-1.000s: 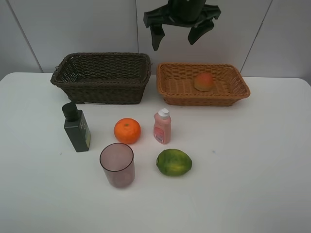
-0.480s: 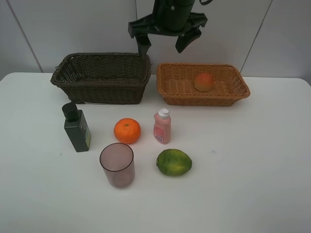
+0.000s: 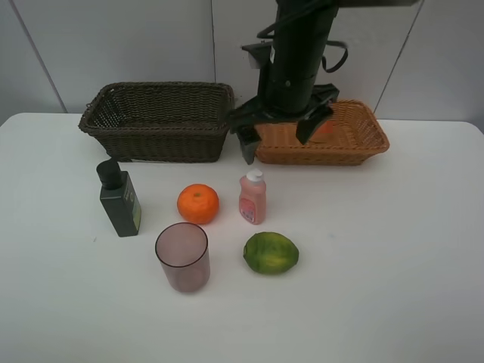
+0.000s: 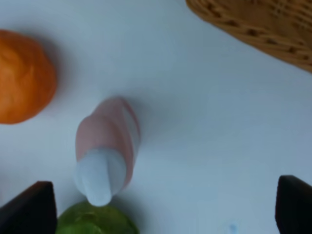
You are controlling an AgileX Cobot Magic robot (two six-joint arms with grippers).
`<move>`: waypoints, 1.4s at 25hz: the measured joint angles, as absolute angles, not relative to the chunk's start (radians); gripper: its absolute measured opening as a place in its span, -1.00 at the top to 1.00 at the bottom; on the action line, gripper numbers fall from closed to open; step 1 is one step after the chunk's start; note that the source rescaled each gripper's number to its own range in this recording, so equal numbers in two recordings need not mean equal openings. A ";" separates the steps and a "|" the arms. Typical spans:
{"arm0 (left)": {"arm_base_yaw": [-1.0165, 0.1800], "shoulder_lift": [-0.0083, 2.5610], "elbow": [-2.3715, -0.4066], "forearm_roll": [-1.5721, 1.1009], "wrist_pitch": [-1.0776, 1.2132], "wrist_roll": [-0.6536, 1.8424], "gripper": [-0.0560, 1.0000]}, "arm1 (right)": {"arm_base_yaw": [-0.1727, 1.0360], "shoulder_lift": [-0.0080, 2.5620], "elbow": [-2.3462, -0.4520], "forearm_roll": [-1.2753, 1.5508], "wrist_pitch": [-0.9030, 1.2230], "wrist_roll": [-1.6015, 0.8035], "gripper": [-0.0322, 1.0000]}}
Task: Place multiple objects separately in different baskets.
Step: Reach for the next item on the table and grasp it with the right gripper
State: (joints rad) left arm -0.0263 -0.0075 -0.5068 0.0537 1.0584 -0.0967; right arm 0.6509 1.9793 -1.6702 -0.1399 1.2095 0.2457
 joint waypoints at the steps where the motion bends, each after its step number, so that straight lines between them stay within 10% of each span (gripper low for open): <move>1: -0.026 -0.008 -0.507 0.054 1.058 -0.097 -1.00 | 0.651 1.978 -1.645 -0.137 1.203 0.244 -0.94; 35: -0.026 -0.008 -0.507 0.054 1.058 -0.097 -1.00 | 0.683 2.085 -1.536 -0.059 0.989 -0.015 -0.93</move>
